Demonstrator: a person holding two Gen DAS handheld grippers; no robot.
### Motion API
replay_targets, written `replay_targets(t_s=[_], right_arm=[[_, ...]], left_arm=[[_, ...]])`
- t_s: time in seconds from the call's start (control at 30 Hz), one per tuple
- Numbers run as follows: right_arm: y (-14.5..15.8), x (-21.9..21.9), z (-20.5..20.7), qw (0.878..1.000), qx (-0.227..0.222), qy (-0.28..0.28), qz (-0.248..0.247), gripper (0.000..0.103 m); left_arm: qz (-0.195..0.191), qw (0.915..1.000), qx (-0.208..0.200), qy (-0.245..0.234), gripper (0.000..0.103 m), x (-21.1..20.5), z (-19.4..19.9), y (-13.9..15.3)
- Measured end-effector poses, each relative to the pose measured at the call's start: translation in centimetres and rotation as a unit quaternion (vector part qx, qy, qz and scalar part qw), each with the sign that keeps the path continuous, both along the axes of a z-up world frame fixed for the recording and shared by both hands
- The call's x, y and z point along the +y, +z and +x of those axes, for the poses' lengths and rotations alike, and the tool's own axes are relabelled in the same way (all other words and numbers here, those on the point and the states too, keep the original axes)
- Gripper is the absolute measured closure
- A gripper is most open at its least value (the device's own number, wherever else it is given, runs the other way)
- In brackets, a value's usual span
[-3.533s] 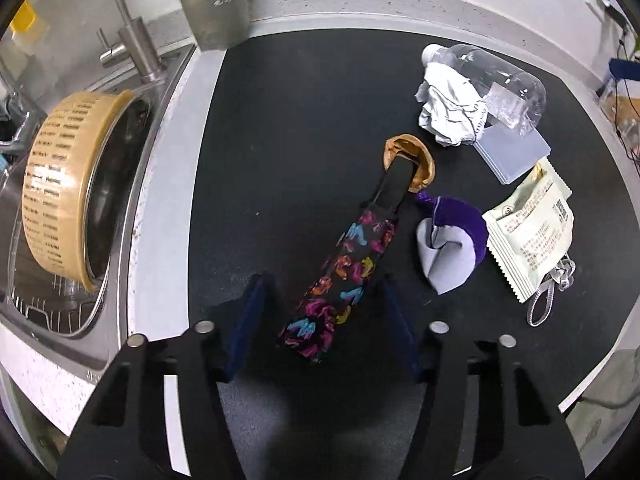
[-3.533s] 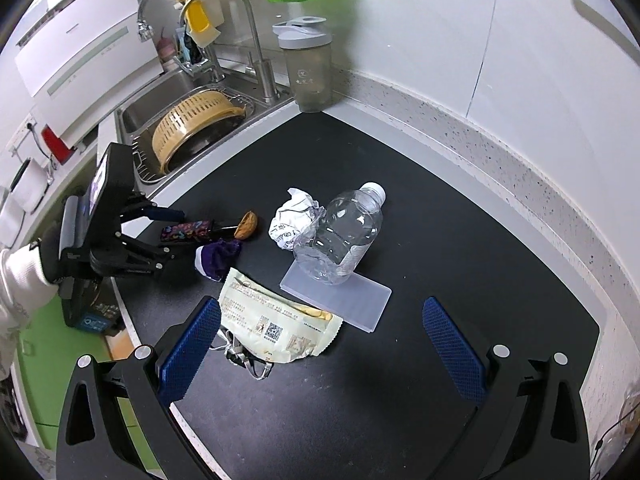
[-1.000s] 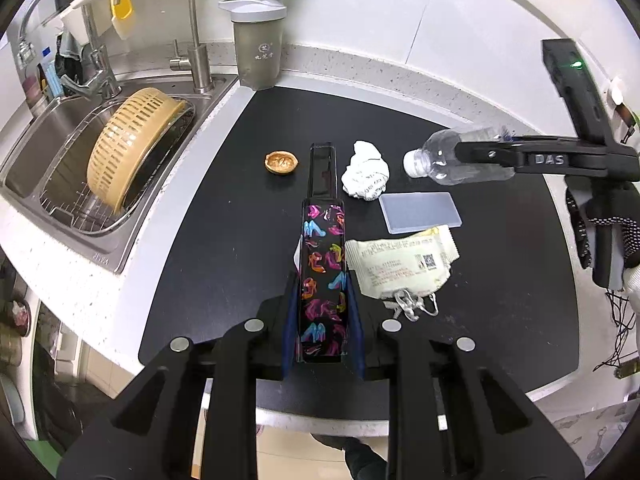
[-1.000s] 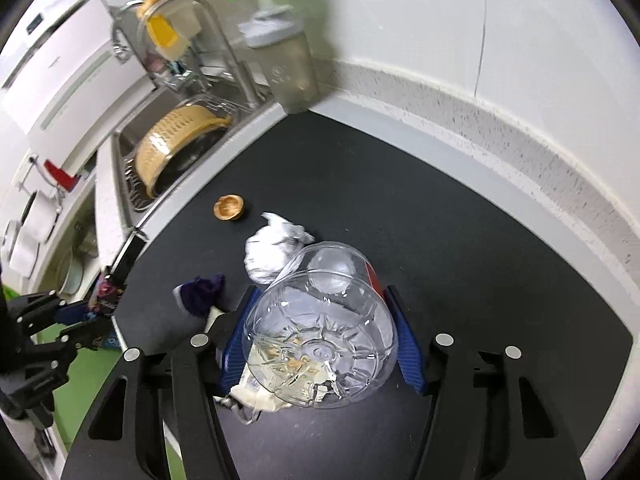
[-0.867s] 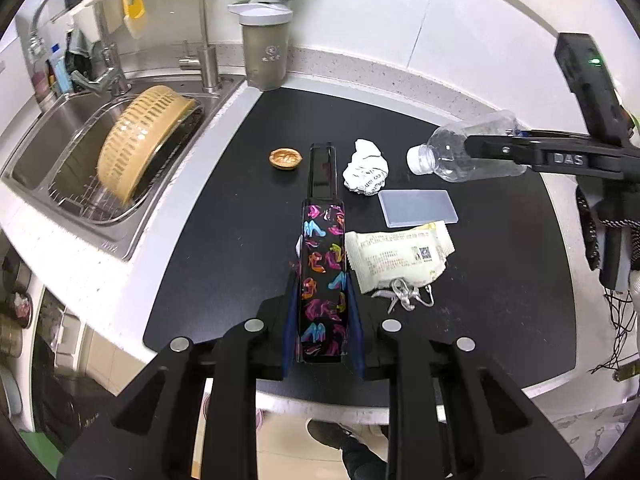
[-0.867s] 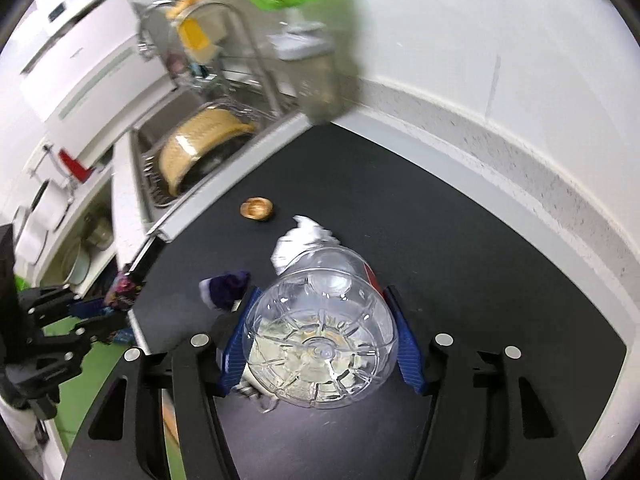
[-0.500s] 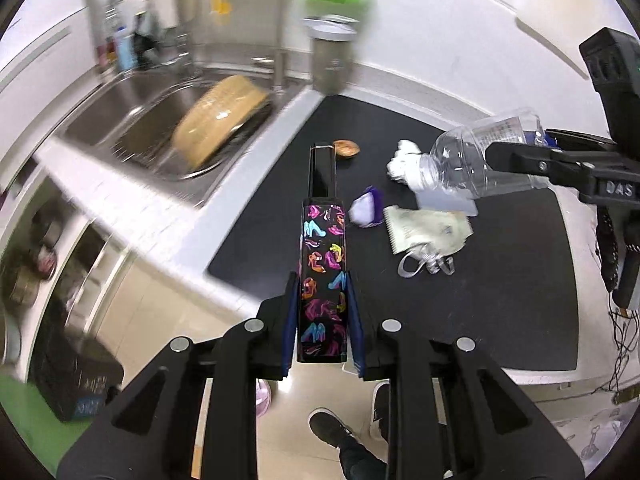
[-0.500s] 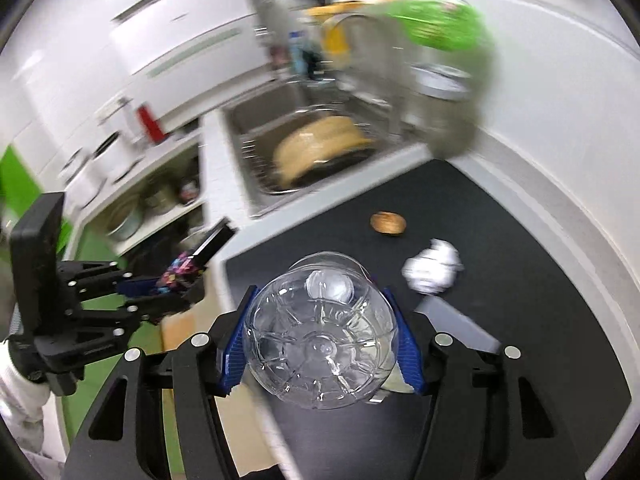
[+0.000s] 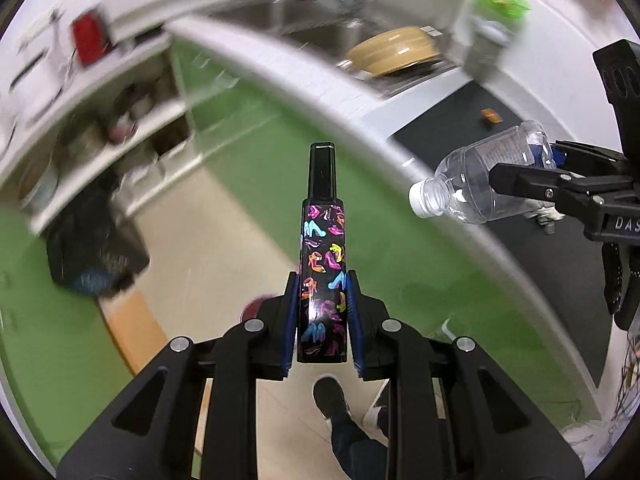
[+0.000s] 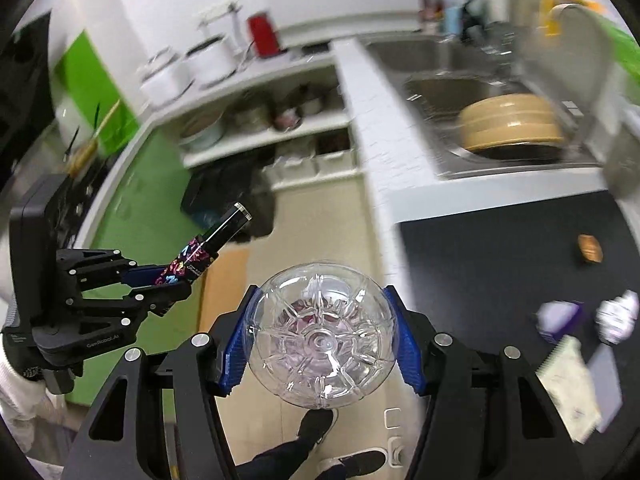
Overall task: Collect trash
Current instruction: 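Carry umbrella and bottle to the pink bin and release them inside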
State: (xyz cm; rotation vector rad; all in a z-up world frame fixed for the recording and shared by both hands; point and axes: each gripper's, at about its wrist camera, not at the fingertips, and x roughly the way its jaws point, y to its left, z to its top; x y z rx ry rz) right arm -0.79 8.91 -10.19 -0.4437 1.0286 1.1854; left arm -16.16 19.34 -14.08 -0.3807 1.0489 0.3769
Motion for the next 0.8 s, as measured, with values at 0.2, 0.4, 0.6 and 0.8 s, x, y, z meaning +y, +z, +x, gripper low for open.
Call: replay_targets(t_s=[0.2, 0.4, 0.6, 0.8], right_arm=[[-8.6, 5.7, -3.3, 0.998, 0.025, 0.045, -0.042, 0.044], [-19.9, 8.7, -5.2, 0.995, 0.041, 0.059, -0.075, 0.044], [-30.8, 10.2, -5.7, 0.992, 0.051, 0.052, -0.102, 0.044], [-36.9, 10.0, -5.3, 0.991, 0.051, 0.048, -0.117, 0.044]], left_arm=[[-0.041, 0.9978, 0.031, 0.041, 0.081, 3.4, -2.5, -8.7], [-0.082, 0.993, 0.067, 0.053, 0.081, 6.7, -3.3, -23.0], [-0.115, 0.9871, 0.097, 0.056, 0.081, 8.3, -3.3, -36.2], [-0.121, 0.986, 0.098, 0.059, 0.056, 8.9, -2.3, -44.1]])
